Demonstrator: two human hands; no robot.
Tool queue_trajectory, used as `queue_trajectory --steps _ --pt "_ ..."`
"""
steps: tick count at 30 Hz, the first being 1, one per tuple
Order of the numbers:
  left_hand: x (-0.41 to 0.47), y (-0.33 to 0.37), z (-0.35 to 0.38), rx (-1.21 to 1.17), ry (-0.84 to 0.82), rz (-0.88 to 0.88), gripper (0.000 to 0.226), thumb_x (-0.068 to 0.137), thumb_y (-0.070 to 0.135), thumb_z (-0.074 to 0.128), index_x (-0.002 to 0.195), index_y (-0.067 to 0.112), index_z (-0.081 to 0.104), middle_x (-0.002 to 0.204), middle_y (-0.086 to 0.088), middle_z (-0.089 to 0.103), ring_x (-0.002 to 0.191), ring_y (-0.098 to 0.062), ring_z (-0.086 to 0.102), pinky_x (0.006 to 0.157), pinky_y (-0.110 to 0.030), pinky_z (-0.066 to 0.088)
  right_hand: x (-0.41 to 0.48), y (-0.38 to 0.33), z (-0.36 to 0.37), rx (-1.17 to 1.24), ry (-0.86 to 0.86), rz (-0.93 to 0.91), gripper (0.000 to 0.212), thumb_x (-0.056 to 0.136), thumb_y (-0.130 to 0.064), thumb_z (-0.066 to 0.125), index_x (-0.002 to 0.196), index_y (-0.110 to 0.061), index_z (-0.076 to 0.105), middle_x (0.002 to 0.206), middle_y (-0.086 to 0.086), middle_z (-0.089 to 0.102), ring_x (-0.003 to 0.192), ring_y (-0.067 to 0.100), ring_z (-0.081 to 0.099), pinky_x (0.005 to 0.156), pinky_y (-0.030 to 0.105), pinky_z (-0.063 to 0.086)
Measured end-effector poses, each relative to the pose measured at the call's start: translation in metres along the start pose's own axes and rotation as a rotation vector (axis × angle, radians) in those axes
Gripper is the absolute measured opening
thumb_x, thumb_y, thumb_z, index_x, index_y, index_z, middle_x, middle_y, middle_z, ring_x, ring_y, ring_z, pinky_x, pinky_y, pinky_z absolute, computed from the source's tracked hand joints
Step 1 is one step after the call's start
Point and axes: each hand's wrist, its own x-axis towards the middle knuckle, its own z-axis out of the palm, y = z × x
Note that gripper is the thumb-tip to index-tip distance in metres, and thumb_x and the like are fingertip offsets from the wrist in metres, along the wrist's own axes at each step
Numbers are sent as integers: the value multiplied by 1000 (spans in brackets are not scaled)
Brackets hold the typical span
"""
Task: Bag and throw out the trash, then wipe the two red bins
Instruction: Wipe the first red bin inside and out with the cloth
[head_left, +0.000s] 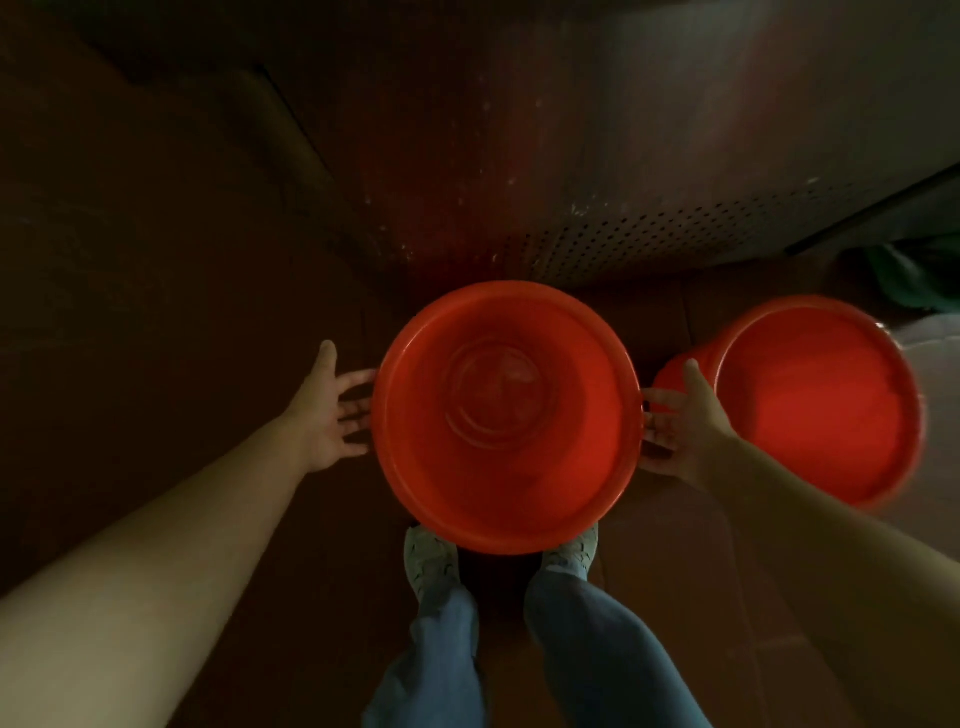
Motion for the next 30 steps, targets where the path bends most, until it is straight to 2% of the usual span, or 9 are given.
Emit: queue_trajectory --steps 2,7,10,13,15,20,23,26,30 --pt "-35 11 -4 -5 -12 20 77 83 88 30 123 33 68 119 -10 57 110 -28 53 104 -64 38 -36 -13 -2 -1 5 -17 82 86 -85 29 121 -22 67 121 10 66 113 28 61 84 52 49" --pt "-140 37 -11 39 -65 77 80 79 91 32 125 35 66 126 -10 61 114 -28 58 97 -59 45 -142 -36 -10 -30 6 -86 76 87 -84 30 133 -32 61 122 9 65 112 26 61 103 59 42" --pt "-211 49 -16 52 -73 94 79 80 90 30 124 35 66 129 -10 62 117 -29 59 94 -56 48 -217 -45 -19 -76 7 -115 76 90 -82 30 141 -33 56 114 6 67 106 23 62 95 53 47" --pt "-274 58 -22 56 -71 113 76 82 89 30 119 34 69 125 -11 65 114 -31 62 90 -55 51 -286 -51 -32 -114 -31 -147 77 91 -81 29 147 -31 49 121 10 65 113 27 60 77 48 50" --pt "-308 61 -28 68 -87 126 78 83 88 30 121 32 68 124 -12 66 113 -31 63 91 -56 52 -321 -55 -41 -133 -52 -163 78 92 -81 28 148 -29 48 123 13 65 114 29 60 73 47 51" --pt "-379 66 -43 116 -135 164 85 80 91 29 123 29 67 122 -13 67 114 -32 64 92 -58 52 -388 -60 -61 -148 -75 -175 76 91 -81 33 142 -30 53 113 14 67 106 30 66 76 51 55" --pt "-415 70 -53 120 -171 174 86 77 93 31 118 29 71 119 -15 71 114 -33 65 89 -58 54 -424 -65 -71 -169 -111 -187 77 85 -85 39 139 -32 56 119 18 65 110 36 64 85 64 54" --pt "-440 82 -66 102 -221 161 84 76 92 34 111 27 76 112 -16 74 113 -36 65 89 -60 53 -454 -78 -76 -204 -153 -181 78 82 -87 42 134 -32 61 121 19 60 111 37 61 85 68 53" --pt "-480 105 -82 94 -269 157 84 78 90 39 116 23 74 122 -22 68 116 -39 62 90 -62 51 -495 -105 -81 -244 -233 -168 74 86 -85 39 128 -29 63 107 18 57 89 33 61 84 70 52"
